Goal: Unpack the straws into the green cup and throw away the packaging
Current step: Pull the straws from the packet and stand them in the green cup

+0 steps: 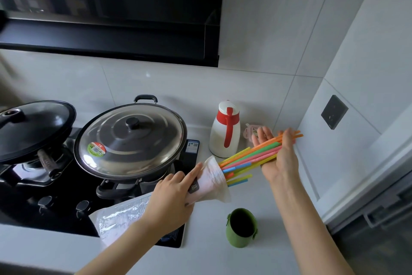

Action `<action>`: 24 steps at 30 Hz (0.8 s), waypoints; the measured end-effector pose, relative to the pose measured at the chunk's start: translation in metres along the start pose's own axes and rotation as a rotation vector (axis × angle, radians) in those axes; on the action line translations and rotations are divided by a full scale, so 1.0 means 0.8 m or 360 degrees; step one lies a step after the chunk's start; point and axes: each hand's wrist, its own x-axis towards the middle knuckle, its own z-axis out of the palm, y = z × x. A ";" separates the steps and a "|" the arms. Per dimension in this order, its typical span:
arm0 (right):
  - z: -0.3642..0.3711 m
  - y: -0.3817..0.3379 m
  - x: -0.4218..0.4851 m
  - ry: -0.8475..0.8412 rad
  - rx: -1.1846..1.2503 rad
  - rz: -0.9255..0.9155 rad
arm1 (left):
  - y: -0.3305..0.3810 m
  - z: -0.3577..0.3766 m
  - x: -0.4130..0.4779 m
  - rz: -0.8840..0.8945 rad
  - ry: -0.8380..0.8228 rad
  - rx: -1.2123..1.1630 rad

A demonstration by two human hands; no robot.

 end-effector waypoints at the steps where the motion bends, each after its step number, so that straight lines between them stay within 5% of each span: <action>1: 0.001 0.001 -0.002 -0.0026 -0.0021 0.0020 | 0.000 0.000 0.000 0.0003 0.0010 -0.0002; 8: 0.016 0.022 -0.011 -0.0217 -0.0582 -0.0031 | -0.002 0.004 -0.002 0.0012 0.0116 -0.0188; 12: 0.044 -0.003 -0.014 -0.0319 -0.0334 -0.0132 | -0.002 0.008 -0.001 0.0005 0.0204 -0.0310; 18: 0.057 -0.047 -0.001 0.0126 -0.0051 -0.0350 | -0.013 0.012 -0.004 0.0021 0.0229 -0.0321; 24: 0.038 -0.090 0.015 0.0240 -0.0085 -0.0445 | -0.031 0.012 -0.016 0.0013 0.0181 -0.0211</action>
